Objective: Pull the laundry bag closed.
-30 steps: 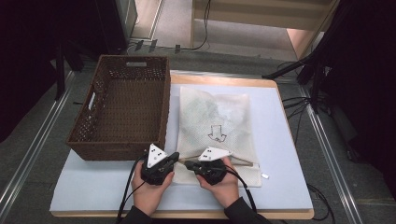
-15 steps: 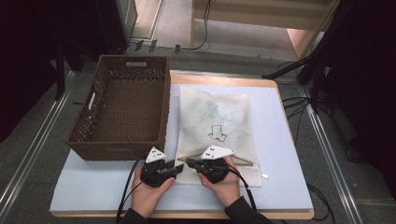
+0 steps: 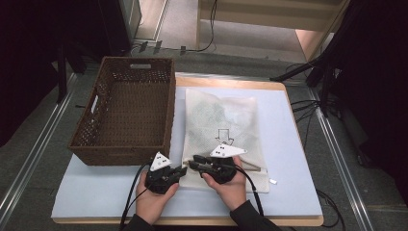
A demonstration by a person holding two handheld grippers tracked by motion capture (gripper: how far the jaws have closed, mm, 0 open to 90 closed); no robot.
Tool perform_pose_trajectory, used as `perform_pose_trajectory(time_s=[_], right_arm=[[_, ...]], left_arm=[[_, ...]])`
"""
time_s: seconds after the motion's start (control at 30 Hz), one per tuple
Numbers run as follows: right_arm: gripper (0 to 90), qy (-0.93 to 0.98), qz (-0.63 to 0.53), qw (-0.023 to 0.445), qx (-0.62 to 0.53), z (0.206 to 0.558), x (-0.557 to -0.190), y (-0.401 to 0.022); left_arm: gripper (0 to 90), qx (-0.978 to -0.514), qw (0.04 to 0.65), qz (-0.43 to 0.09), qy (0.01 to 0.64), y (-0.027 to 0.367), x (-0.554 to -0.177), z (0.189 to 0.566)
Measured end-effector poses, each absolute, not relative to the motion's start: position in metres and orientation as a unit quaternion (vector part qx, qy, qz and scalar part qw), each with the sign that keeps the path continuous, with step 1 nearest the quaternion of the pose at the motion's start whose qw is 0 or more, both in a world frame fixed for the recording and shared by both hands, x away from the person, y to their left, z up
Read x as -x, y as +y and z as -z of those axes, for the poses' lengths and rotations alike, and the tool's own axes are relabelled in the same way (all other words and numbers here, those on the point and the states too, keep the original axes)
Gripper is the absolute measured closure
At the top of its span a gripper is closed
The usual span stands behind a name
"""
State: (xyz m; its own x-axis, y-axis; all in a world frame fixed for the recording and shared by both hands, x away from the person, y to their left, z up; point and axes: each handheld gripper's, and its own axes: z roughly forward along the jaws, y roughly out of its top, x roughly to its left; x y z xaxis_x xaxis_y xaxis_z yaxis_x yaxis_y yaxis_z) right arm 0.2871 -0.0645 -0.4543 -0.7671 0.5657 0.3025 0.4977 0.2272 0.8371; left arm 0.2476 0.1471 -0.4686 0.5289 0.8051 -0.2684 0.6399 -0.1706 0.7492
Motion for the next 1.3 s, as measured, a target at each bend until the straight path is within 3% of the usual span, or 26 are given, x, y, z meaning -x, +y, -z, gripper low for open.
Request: perform_pose_trajectory(time_s=[0.2, 0.3, 0.63, 0.97, 1.13, 1.3], right_arm=[[73.3, 0.778, -0.515, 0.0, -0.36, 0.4592, -0.2928, -0.0592], [80.6, 0.779, -0.516, -0.003, -0.357, 0.458, -0.2912, -0.0581], [87.5, 0.786, -0.515, -0.005, -0.342, 0.4574, -0.288, -0.0615], [87.2, 0.781, -0.52, -0.009, -0.347, 0.4584, -0.2879, -0.0626], [84.7, 0.781, -0.514, -0.019, -0.354, 0.462, -0.2893, -0.0589], [88.0, 0.784, -0.513, -0.016, -0.351, 0.4621, -0.2883, -0.0581]], left_arm=[[85.0, -0.761, 0.431, -0.097, 0.476, 0.1471, -0.2477, 0.4692], [84.7, -0.76, 0.43, -0.098, 0.477, 0.1471, -0.2477, 0.4693], [78.4, -0.746, 0.444, -0.089, 0.488, 0.1514, -0.2483, 0.4683], [85.7, -0.745, 0.451, -0.091, 0.482, 0.1523, -0.2474, 0.4678], [86.0, -0.749, 0.452, -0.097, 0.475, 0.1507, -0.2461, 0.4669], [83.1, -0.739, 0.46, -0.08, 0.486, 0.1539, -0.2482, 0.4679]])
